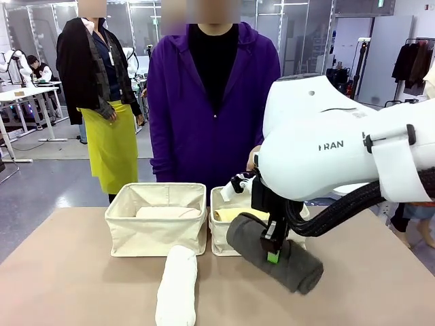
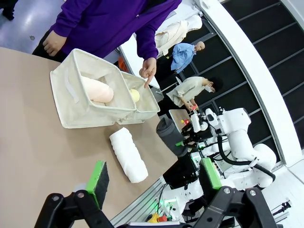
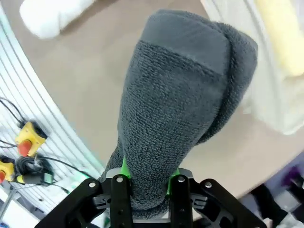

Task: Divide the towels into two baskets.
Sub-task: Pick up one hotel-folded towel from the bottom of the table and place it in the Fabric basket indicated by the person.

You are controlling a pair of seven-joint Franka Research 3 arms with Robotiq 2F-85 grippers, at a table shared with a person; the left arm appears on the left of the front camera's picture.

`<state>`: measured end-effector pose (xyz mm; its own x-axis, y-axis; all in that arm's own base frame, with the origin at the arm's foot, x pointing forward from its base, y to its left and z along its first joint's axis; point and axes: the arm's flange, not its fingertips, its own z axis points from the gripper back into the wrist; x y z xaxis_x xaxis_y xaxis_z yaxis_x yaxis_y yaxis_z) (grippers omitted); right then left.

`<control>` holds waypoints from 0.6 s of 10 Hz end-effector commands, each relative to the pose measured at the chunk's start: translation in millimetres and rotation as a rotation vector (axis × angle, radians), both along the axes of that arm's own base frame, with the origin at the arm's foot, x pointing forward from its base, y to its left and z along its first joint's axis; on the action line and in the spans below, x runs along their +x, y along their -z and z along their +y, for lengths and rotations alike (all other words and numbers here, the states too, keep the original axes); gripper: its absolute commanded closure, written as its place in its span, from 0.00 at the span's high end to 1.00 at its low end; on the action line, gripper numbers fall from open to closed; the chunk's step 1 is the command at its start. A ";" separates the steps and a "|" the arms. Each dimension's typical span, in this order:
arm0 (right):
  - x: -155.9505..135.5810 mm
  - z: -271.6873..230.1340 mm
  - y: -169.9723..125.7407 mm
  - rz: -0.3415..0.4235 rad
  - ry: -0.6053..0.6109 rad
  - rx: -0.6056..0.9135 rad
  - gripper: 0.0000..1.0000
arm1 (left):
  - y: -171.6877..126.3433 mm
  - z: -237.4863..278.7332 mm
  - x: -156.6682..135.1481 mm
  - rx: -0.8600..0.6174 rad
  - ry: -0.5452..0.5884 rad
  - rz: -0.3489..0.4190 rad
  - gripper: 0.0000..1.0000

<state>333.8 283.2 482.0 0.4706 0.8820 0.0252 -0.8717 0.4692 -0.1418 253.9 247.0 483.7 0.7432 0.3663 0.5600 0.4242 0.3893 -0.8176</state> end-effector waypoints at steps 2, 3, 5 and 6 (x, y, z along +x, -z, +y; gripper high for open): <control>48.1 10.9 -29.6 -0.170 -0.435 -0.131 0.31 | -3.9 0.5 -2.8 -0.005 0.004 -0.015 0.97; 66.9 13.2 -27.2 -0.227 -0.501 -0.213 0.31 | -3.9 0.5 -2.8 -0.005 0.004 -0.015 0.97; 115.1 13.4 -28.4 -0.269 -0.579 -0.210 0.31 | -3.9 0.5 -2.8 -0.005 0.004 -0.015 0.97; 136.6 16.2 -27.9 -0.283 -0.609 -0.201 0.31 | -3.9 0.5 -2.8 -0.005 0.004 -0.015 0.97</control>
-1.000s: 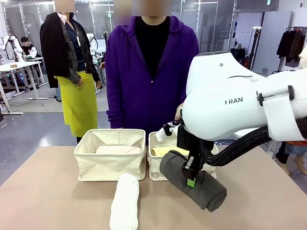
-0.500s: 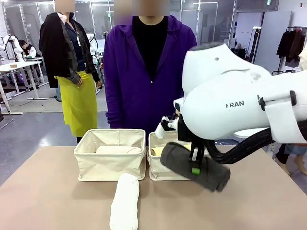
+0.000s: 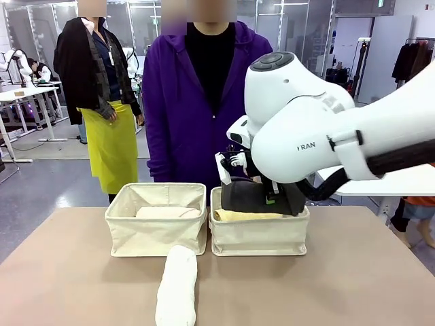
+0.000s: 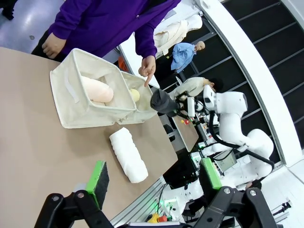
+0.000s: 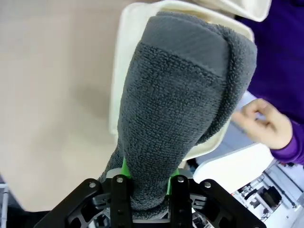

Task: Divide the towels into two baskets.
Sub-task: Pick up one hotel-folded towel from the bottom of the table and place it in the Fabric basket indicated by the person.

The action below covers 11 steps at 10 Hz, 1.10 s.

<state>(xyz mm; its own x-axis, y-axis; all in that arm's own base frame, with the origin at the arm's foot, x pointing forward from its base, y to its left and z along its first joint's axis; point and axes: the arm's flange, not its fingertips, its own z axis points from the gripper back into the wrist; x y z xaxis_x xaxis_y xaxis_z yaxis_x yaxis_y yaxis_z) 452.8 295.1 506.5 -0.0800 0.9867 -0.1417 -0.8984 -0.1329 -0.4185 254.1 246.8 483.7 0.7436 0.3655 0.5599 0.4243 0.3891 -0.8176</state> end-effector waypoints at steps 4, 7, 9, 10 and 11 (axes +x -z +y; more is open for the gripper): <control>68.3 -1.2 26.1 0.045 -0.111 -0.031 0.31 | -3.9 0.7 -3.0 -0.005 0.004 -0.015 0.97; 88.7 -7.1 46.7 0.116 -0.122 0.005 0.31 | -3.9 0.7 -3.0 -0.005 0.004 -0.015 0.97; 93.5 -7.7 62.7 0.155 -0.119 0.003 0.31 | -3.9 0.7 -3.0 -0.005 0.004 -0.015 0.97; 95.4 -8.0 69.0 0.163 -0.105 0.015 0.31 | -3.9 0.7 -3.0 -0.005 0.004 -0.015 0.97; 96.7 -8.8 74.1 0.181 -0.097 0.034 0.31 | -3.9 0.7 -3.0 -0.005 0.004 -0.015 0.97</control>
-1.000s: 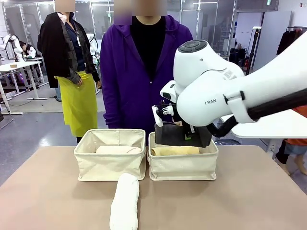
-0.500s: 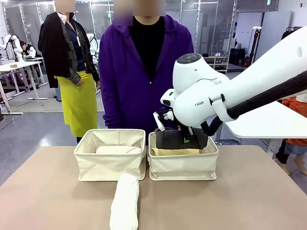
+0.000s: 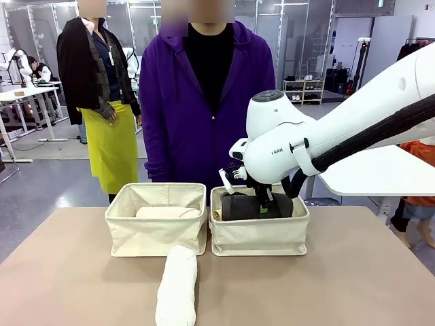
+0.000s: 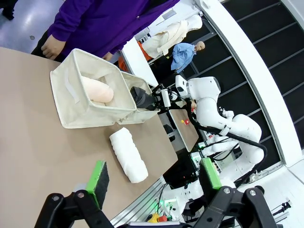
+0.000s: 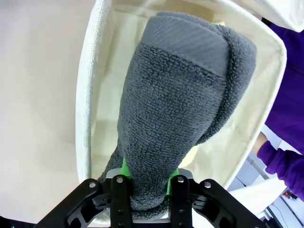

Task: Divide the towels into two baskets.
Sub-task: Pick up one hotel-folded towel from the bottom of the table and place it in the Fabric basket indicated by the person.

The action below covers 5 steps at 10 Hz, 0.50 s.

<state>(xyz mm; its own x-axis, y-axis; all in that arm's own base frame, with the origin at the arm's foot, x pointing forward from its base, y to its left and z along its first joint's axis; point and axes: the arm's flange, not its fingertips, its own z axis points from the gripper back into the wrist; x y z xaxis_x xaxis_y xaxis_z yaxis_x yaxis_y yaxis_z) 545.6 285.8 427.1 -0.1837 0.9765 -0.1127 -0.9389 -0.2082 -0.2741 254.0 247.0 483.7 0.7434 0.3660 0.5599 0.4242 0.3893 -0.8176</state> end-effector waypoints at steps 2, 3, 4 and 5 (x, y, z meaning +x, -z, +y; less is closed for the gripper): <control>3.3 -0.8 -1.3 0.028 0.001 0.018 0.52 | -3.9 0.6 -2.9 -0.005 0.004 -0.015 0.97; 2.5 -0.8 -2.9 0.025 -0.001 0.020 0.60 | -3.9 0.6 -2.9 -0.005 0.004 -0.015 0.97; 1.6 -0.3 -4.5 0.025 0.001 0.026 0.86 | -3.9 0.6 -2.9 -0.005 0.004 -0.015 0.97; 0.5 0.6 -4.7 0.023 0.003 0.022 0.94 | -3.9 0.6 -2.9 -0.005 0.004 -0.015 0.97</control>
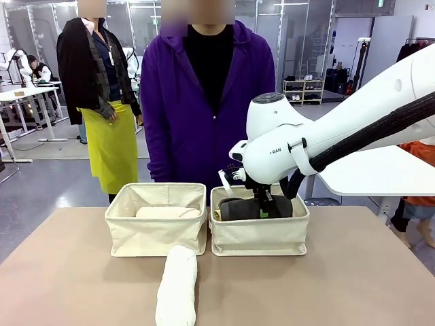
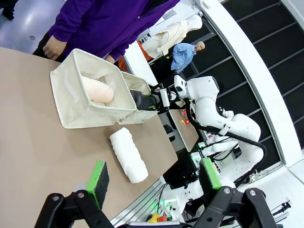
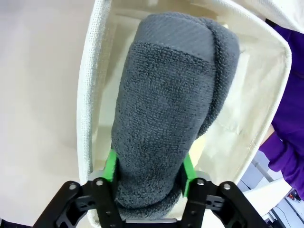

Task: Divide the towels into two baskets.
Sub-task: Pick up one hotel-folded towel from the bottom of the table and place it in the Fabric basket indicated by the person.

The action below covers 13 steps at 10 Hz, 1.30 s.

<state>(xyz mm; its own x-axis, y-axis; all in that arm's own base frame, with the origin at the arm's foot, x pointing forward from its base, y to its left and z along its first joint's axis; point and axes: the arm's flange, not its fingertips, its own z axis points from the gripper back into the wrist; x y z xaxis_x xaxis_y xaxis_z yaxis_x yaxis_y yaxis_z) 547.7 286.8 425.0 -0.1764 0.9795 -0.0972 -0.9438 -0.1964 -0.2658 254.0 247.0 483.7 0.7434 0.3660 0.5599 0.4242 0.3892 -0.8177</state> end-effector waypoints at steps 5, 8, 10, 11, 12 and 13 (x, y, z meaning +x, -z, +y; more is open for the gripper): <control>-0.5 3.2 -5.6 -0.005 0.000 0.009 1.00 | -3.9 0.6 -2.9 -0.005 0.004 -0.015 0.97; -0.5 3.2 -5.6 -0.005 0.000 0.009 1.00 | -3.9 0.6 -2.9 -0.005 0.004 -0.015 0.97; -0.5 3.2 -5.6 -0.005 0.000 0.009 1.00 | -3.9 0.6 -2.9 -0.005 0.004 -0.015 0.97; -0.5 3.2 -5.6 -0.005 0.000 0.009 1.00 | -3.9 0.6 -2.9 -0.005 0.004 -0.015 0.97; -0.5 3.2 -5.6 -0.005 0.000 0.009 1.00 | -3.9 0.6 -2.9 -0.005 0.004 -0.015 0.97; -0.5 3.2 -5.6 -0.005 0.000 0.009 1.00 | -3.9 0.6 -2.9 -0.005 0.004 -0.015 0.97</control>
<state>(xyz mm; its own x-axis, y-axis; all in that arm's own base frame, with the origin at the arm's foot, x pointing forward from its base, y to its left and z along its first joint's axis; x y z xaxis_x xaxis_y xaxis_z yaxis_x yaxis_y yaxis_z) 547.6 290.5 430.7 -0.1747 0.9809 -0.0859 -0.9428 -0.1918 -0.2727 254.0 247.0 483.7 0.7434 0.3660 0.5599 0.4242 0.3893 -0.8177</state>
